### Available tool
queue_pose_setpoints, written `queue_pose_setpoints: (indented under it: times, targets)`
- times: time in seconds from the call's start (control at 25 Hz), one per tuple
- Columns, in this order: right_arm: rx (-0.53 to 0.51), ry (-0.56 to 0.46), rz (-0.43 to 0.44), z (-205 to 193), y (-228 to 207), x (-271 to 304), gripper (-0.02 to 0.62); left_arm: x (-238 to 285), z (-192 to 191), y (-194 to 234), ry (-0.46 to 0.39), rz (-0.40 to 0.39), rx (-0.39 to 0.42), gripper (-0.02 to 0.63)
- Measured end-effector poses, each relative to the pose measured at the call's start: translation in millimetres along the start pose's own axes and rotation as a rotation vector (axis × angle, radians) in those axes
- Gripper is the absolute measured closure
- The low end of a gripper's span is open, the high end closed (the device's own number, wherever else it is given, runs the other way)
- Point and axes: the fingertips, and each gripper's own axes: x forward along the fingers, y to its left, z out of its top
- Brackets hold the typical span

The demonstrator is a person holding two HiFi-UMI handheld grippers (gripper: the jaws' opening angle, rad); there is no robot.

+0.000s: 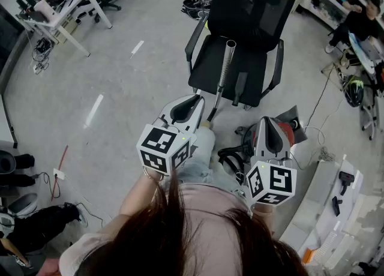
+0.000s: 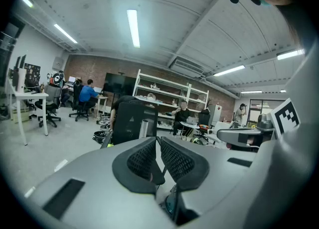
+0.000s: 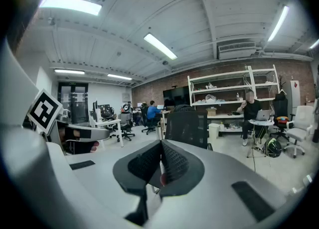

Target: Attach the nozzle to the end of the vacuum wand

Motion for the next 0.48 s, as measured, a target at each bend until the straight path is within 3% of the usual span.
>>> queue_pose_setpoints:
  times: [0.48]
  targets:
    - [0.019,0.007,0.015,-0.4,-13.9,22.3,0.571,43.5,-0.9,9.9,0.035,-0.005,0.014,0.577]
